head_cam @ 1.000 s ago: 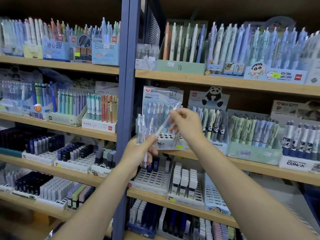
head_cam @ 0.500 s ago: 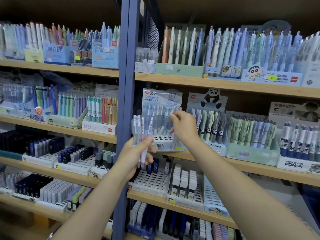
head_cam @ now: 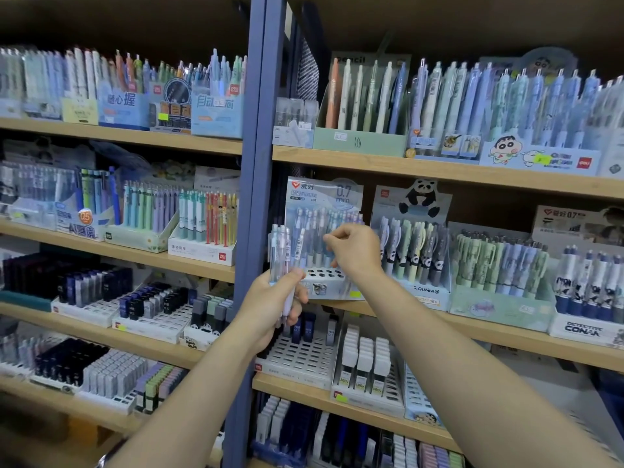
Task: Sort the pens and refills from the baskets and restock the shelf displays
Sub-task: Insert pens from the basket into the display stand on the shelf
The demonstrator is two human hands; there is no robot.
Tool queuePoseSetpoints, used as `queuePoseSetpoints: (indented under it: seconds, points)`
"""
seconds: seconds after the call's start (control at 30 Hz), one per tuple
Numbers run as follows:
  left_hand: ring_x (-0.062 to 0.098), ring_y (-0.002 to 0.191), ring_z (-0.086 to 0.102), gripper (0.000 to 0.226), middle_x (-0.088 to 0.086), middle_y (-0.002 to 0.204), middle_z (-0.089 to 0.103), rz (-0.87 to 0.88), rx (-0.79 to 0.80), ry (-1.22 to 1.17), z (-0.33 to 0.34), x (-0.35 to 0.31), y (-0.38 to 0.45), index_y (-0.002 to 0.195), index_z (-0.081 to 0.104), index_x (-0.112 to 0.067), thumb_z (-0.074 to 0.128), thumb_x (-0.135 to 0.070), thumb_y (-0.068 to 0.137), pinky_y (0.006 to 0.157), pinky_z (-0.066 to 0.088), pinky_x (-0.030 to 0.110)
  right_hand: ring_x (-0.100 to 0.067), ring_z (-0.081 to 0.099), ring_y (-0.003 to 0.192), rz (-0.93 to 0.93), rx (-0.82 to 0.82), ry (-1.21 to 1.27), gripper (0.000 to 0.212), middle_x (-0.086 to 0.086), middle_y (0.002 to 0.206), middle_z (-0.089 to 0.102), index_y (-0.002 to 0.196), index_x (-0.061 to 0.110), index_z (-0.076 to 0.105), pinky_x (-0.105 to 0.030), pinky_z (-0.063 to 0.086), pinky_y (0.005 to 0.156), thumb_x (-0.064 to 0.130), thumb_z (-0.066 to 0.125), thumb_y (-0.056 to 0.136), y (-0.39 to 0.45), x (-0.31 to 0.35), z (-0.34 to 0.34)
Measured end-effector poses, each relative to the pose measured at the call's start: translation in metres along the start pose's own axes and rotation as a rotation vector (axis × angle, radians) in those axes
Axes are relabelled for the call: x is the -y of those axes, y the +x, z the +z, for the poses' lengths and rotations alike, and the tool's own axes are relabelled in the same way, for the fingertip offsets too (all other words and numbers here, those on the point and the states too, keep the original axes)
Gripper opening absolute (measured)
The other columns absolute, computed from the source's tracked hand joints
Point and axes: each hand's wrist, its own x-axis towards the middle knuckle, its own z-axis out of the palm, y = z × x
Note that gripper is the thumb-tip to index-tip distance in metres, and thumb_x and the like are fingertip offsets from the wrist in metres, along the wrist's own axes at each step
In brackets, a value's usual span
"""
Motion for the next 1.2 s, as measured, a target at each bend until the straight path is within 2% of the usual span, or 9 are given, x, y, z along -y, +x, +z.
queuePoseSetpoints:
  seconds: [0.1,0.2,0.3,0.4,0.6,0.73,0.8,1.0,1.2]
  points:
    - [0.018,0.044,0.048,0.025,0.009,0.072,0.067,-0.007,-0.017,0.018,-0.003,0.0,0.001,0.111,0.061,-0.005,0.061,-0.027,0.1,0.042,0.035,0.026,-0.021,0.069,0.065,0.0,-0.019,0.002,0.025,0.004,0.07,0.069,0.068,0.021,0.065,-0.042,0.06,0.074,0.02,0.066,0.093,-0.001,0.0,0.002]
    - [0.019,0.048,0.055,0.028,0.01,0.078,0.071,-0.004,-0.021,0.004,-0.004,0.001,0.0,0.112,0.063,-0.005,0.065,-0.029,0.097,0.042,0.039,0.026,-0.024,0.068,0.069,-0.055,-0.051,0.095,0.001,0.001,0.075,0.066,0.094,0.022,0.064,-0.039,0.058,0.07,0.021,0.065,0.094,-0.003,0.003,0.001]
    - [0.02,0.052,0.058,0.03,0.01,0.079,0.072,0.003,-0.01,-0.019,-0.004,0.0,0.0,0.116,0.064,-0.01,0.064,-0.033,0.097,0.046,0.043,0.026,-0.024,0.066,0.068,-0.102,-0.008,0.123,0.036,-0.001,0.074,0.062,0.13,0.03,0.055,-0.033,0.056,0.064,0.02,0.063,0.097,-0.004,0.004,-0.002]
    - [0.019,0.053,0.058,0.028,0.009,0.077,0.071,-0.002,-0.003,-0.014,-0.003,0.001,0.0,0.117,0.065,-0.017,0.061,-0.038,0.098,0.05,0.044,0.027,-0.026,0.066,0.071,-0.129,0.072,0.062,0.047,-0.002,0.072,0.061,0.14,0.035,0.05,-0.037,0.057,0.069,0.018,0.061,0.098,-0.004,0.004,-0.006]
    - [0.016,0.049,0.051,0.028,0.007,0.072,0.067,0.009,-0.013,0.003,0.001,0.001,0.0,0.116,0.069,-0.019,0.064,-0.038,0.097,0.045,0.037,0.025,-0.022,0.058,0.057,-0.103,0.058,0.184,0.032,-0.005,0.074,0.061,0.131,0.029,0.058,-0.039,0.054,0.058,0.021,0.053,0.101,-0.012,0.007,-0.016]
    - [0.015,0.048,0.053,0.027,0.007,0.075,0.071,0.018,-0.069,0.043,0.006,0.001,0.003,0.114,0.067,-0.017,0.066,-0.037,0.096,0.043,0.038,0.024,-0.015,0.06,0.054,-0.035,0.324,0.285,0.029,-0.002,0.077,0.069,0.095,0.017,0.071,-0.029,0.05,0.053,0.04,0.054,0.101,-0.03,0.016,-0.023]
    - [0.016,0.05,0.057,0.027,0.008,0.078,0.074,0.018,-0.076,0.067,0.011,0.002,0.005,0.113,0.067,-0.015,0.066,-0.036,0.096,0.043,0.039,0.025,-0.014,0.062,0.057,-0.047,0.418,0.22,0.026,-0.001,0.076,0.069,0.087,0.013,0.07,-0.028,0.052,0.055,0.036,0.063,0.097,-0.035,0.014,-0.021]
    - [0.019,0.053,0.059,0.023,0.011,0.087,0.075,0.024,-0.072,0.13,0.012,0.011,0.001,0.107,0.07,-0.013,0.065,-0.034,0.097,0.042,0.039,0.027,-0.013,0.063,0.057,0.058,0.314,0.382,0.017,-0.004,0.078,0.067,0.087,0.01,0.065,-0.024,0.05,0.054,0.024,0.067,0.095,-0.03,0.005,-0.031]
    - [0.017,0.045,0.048,0.02,0.007,0.068,0.067,0.051,-0.077,0.18,0.01,0.013,-0.003,0.099,0.07,-0.016,0.063,-0.035,0.099,0.044,0.036,0.026,-0.02,0.071,0.069,0.103,0.398,0.475,0.013,-0.008,0.084,0.07,0.098,0.006,0.069,-0.03,0.059,0.066,0.018,0.063,0.098,-0.029,0.005,-0.031]
